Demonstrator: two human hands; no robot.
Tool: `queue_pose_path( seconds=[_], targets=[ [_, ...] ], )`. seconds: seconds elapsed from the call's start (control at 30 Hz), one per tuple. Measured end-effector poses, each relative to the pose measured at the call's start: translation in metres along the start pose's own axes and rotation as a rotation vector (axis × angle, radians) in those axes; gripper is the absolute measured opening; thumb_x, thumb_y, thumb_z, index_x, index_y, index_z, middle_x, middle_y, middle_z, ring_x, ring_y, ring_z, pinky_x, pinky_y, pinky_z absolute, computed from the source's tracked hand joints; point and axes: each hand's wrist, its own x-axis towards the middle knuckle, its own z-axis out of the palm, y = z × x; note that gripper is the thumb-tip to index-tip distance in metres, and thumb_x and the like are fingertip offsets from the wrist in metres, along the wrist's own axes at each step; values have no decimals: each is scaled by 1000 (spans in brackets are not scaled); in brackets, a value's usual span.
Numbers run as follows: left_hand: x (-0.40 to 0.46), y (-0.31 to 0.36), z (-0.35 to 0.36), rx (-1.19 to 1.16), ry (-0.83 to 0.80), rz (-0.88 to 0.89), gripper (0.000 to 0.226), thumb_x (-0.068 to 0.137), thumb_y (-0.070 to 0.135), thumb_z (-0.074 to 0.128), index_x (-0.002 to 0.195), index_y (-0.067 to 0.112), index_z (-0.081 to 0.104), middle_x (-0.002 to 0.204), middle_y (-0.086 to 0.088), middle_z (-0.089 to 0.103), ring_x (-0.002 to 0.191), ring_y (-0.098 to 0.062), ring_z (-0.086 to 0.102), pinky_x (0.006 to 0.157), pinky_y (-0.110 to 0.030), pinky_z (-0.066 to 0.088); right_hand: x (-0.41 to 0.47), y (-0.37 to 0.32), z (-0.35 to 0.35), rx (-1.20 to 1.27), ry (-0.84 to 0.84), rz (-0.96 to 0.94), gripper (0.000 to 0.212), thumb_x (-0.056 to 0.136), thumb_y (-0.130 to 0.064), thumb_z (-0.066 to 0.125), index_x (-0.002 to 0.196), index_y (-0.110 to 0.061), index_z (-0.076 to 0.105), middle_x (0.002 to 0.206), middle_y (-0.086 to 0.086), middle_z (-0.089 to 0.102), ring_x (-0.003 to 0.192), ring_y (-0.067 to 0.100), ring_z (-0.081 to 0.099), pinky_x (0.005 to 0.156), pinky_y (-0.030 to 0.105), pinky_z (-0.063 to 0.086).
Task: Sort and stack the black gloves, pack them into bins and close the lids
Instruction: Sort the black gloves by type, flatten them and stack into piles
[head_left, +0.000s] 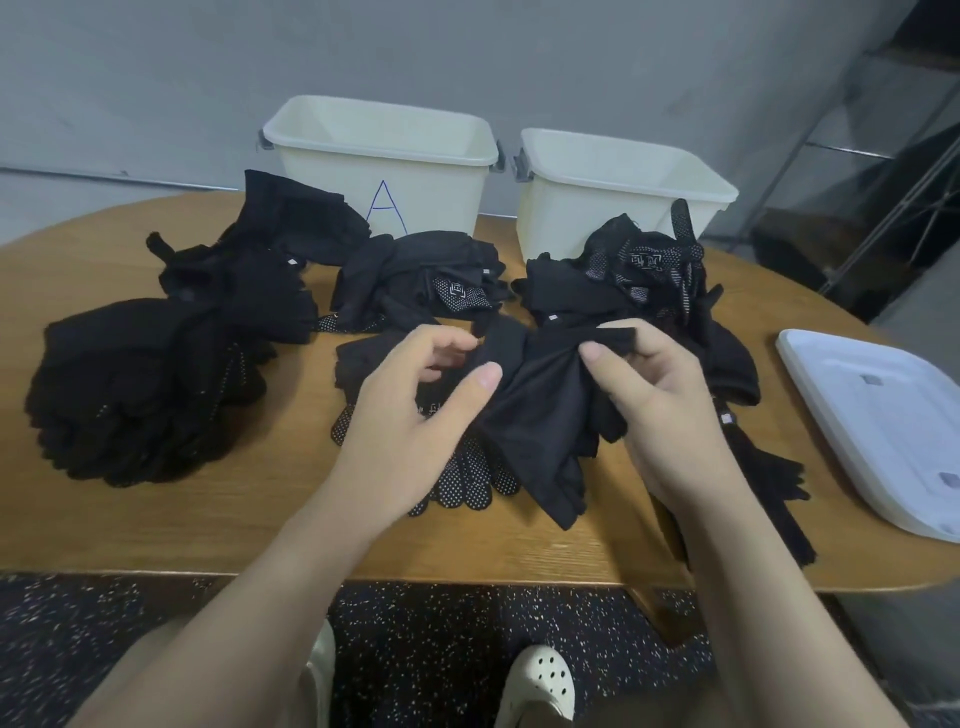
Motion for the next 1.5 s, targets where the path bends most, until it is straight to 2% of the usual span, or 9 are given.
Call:
queue_pose_path(
  seconds=[0.17,0.33,0.43,0.6,0.73,1.0,1.2,1.33,1.5],
  targets=[
    [4,3,2,-155,-1,-103,28,102,32,61,85,10,59,77,-4,57,75,-7,54,74,-30,45,-12,7,19,-23,-46,36,9,99,-9,66,98,-13,74,103,13,76,99,27,70,90,43,56],
    [7,-1,-2,-238,63,-112,26,104,25,60,89,3,62,87,-19,64,79,-24,62,76,-42,51,-14,9,22,-22,-35,109,11,94,-24,74,102,-17,75,110,26,70,110,44,65,101,59,52],
    [7,-5,-2,-248,80,-99,25,104,24,61,88,4,61,88,-20,65,80,-22,62,76,-45,52,-16,12,21,-153,-138,173,36,90,-36,77,99,-2,71,96,26,73,94,42,71,86,58,56],
    [9,-12,0,-144,146,-82,25,103,26,62,85,9,60,80,-14,65,72,-23,59,71,-43,50,-20,12,23,-279,-172,194,29,95,-21,72,70,-12,61,49,-9,62,48,-2,54,53,15,41],
    [15,-19,-7,-77,155,-106,26,102,28,63,81,12,60,72,-5,64,67,-13,57,66,-39,47,-21,11,19,-367,-224,208,27,97,-27,70,74,-13,65,43,-5,53,37,7,44,43,20,39],
    [13,-10,-6,-90,-90,-111,21,100,20,67,80,13,62,59,18,61,57,4,54,60,-10,39,-26,13,5,-332,-407,267,19,90,-24,79,101,-10,73,98,9,78,96,24,75,87,38,58],
    [8,-12,10,45,-102,-35,5,97,24,69,96,23,74,88,14,74,89,-2,68,82,-17,50,-23,15,7,-329,-366,233,12,97,-22,71,104,-16,76,101,-4,79,96,14,75,86,30,59],
    [10,-18,10,107,-138,-25,35,105,29,55,139,33,62,125,20,69,118,5,58,103,-14,42,-17,24,-5,-438,-252,144,15,99,-17,67,87,-10,72,89,-2,78,86,17,74,76,30,57],
    [5,-37,15,724,-401,146,56,111,46,20,164,32,16,171,11,10,159,-12,-3,127,-34,-12,-16,28,-20,-464,-162,170,15,99,-18,68,85,-13,71,88,-6,78,80,5,72,65,14,48]
  ],
)
